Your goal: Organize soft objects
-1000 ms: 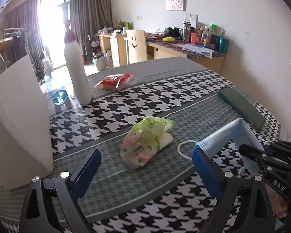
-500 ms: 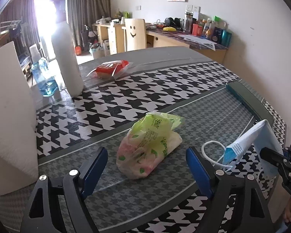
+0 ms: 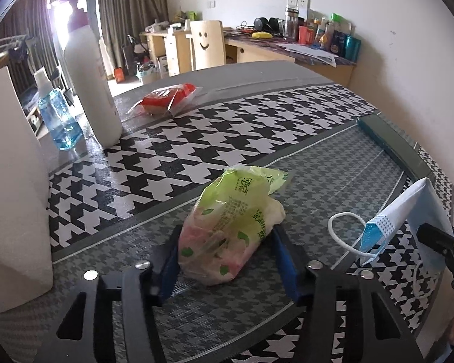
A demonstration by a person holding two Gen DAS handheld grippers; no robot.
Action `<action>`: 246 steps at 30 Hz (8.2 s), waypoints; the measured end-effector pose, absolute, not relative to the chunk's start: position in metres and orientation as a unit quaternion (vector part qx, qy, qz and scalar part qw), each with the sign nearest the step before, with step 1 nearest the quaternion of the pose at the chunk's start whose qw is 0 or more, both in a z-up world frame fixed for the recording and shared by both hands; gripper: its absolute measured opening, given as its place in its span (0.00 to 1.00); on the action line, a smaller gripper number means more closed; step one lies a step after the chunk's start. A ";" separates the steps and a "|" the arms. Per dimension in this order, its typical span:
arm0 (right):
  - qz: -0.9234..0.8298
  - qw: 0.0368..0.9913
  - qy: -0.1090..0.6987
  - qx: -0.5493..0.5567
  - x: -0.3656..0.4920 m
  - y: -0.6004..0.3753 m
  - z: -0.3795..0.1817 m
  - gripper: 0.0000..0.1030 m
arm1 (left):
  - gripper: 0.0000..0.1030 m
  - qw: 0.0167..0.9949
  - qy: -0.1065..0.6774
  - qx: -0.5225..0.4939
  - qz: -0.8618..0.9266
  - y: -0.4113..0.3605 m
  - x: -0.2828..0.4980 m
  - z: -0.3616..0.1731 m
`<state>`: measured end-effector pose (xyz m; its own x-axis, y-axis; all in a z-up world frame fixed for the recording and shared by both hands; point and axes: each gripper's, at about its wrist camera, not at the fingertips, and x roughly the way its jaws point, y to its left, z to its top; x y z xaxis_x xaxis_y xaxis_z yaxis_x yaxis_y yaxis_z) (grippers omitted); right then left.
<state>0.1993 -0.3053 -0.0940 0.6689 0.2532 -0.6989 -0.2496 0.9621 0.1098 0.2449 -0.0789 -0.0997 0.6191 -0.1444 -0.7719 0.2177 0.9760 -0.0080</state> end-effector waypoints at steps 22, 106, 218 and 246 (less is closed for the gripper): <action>0.151 0.914 0.376 0.004 0.199 -0.285 -0.089 0.13 | 0.36 0.918 0.382 0.022 -0.107 -0.064 0.215 -0.069; 0.283 0.919 0.274 0.004 0.259 -0.134 0.058 0.13 | 0.36 0.975 0.213 -0.025 0.066 0.095 0.176 0.078; 0.379 0.833 0.384 -0.118 0.287 0.044 0.024 0.52 | 0.99 0.941 0.237 -0.102 0.220 0.219 0.123 0.048; 0.379 0.876 0.283 -0.097 0.236 -0.011 0.069 0.84 | 0.99 0.956 0.209 -0.070 0.193 0.176 0.107 0.072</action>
